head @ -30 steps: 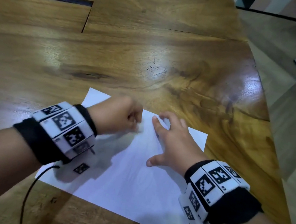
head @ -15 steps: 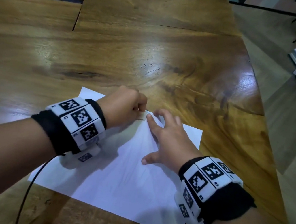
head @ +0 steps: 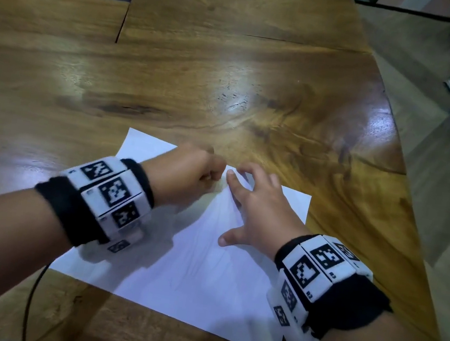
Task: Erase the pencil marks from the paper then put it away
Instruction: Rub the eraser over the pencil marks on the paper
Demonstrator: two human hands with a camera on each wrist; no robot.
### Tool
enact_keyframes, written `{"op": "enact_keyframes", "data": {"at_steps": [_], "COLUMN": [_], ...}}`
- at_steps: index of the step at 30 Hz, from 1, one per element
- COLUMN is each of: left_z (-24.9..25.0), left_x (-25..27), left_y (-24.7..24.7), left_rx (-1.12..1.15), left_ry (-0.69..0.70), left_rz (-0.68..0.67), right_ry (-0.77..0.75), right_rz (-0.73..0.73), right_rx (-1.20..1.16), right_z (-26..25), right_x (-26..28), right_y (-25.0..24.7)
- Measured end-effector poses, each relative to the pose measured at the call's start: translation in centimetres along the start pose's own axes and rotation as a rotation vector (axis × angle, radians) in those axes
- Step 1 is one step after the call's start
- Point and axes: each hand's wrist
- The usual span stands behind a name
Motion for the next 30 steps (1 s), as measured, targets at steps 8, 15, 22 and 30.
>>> {"op": "enact_keyframes", "data": {"at_steps": [8, 15, 22, 30], "left_z": [0.1, 0.4, 0.2, 0.5], "left_x": [1.7, 5.1, 3.8, 7.7], "left_y": [-0.1, 0.9, 0.7, 1.6], "left_rx": [-0.030, 0.048, 0.033, 0.117], "left_ry": [0.078, 0.174, 0.042, 0.154], "left_rz": [-0.117, -0.127, -0.072, -0.262], "right_ry": [0.007, 0.011, 0.015, 0.015], "right_rz": [-0.015, -0.022, -0.019, -0.016], "right_rx": [0.007, 0.027, 0.029, 0.016], "right_z": [-0.2, -0.2, -0.4, -0.1], "right_x": [0.0, 0.0, 0.1, 0.0], "right_y": [-0.1, 0.0, 0.0, 0.1]}}
Point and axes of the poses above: each hand's wrist, its own x-axis away from the middle knuckle, its own y-axis out of the palm, z = x × y, and after that the axes turned 13 degrees about -x, right-handed
